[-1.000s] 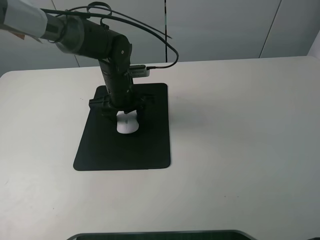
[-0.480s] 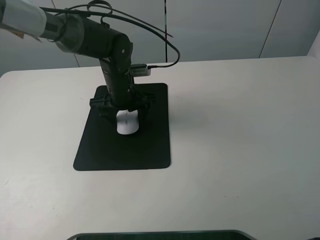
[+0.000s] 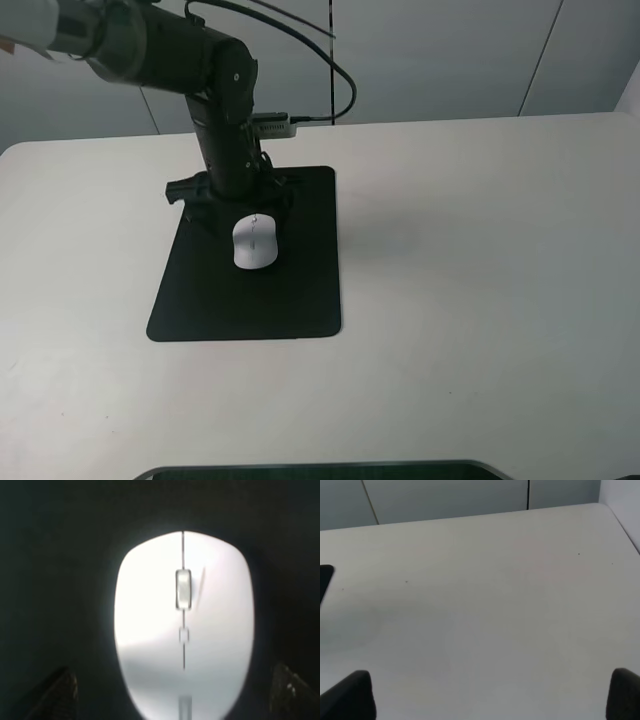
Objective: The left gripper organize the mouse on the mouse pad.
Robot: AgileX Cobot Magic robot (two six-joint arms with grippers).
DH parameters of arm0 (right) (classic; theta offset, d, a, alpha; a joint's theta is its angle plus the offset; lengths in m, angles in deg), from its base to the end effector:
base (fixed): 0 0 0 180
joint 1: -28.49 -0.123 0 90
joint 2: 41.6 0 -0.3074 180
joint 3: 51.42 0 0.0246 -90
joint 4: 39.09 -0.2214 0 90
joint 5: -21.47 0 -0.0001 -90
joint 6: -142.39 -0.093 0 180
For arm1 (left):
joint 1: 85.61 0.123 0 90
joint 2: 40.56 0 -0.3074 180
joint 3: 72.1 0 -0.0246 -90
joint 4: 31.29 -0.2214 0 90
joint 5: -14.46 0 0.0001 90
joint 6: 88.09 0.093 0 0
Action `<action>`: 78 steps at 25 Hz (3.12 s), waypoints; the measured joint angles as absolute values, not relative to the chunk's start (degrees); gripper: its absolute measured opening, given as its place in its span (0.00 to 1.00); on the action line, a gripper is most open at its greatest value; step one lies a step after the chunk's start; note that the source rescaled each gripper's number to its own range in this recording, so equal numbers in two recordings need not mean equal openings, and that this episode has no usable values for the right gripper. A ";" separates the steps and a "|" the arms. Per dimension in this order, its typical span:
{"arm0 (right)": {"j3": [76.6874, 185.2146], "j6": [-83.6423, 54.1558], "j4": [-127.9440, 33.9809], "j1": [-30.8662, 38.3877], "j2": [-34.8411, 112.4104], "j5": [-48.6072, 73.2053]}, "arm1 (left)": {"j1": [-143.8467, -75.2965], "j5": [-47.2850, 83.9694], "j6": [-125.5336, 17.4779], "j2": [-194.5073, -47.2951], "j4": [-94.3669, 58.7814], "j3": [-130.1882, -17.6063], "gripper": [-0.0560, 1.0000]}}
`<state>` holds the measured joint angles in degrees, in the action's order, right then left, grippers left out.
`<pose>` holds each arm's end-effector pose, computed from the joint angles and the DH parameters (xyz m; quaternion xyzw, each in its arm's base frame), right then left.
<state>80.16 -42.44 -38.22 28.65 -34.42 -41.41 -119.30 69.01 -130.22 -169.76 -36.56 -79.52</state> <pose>-0.0545 -0.0011 0.2624 0.0379 0.8585 0.0133 0.5113 0.3379 -0.2169 0.1730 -0.0481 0.9976 0.0106 0.0488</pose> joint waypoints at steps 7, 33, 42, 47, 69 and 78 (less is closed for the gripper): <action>80.16 -42.44 -38.22 28.65 -34.42 -41.41 | -119.30 71.28 -124.82 -163.59 -36.75 -79.52 0.96; 80.16 -42.44 -38.34 28.65 -34.42 -41.41 | -100.64 84.04 -82.26 -142.52 -39.11 -78.98 0.96; 80.16 -42.44 -38.34 28.65 -34.42 -41.41 | -91.39 82.93 -82.14 -129.09 -37.97 -65.67 0.96; 80.16 -42.44 -38.34 28.65 -34.42 -41.41 | -83.41 80.41 -82.14 -117.72 -36.84 -54.57 0.96; 80.16 -42.44 -38.34 28.65 -34.42 -41.41 | -66.24 78.66 -84.68 -68.20 -31.99 -35.81 0.96; 80.16 -42.44 -38.34 28.65 -34.42 -41.41 | -70.61 79.32 -84.68 -57.08 -31.29 -34.39 0.96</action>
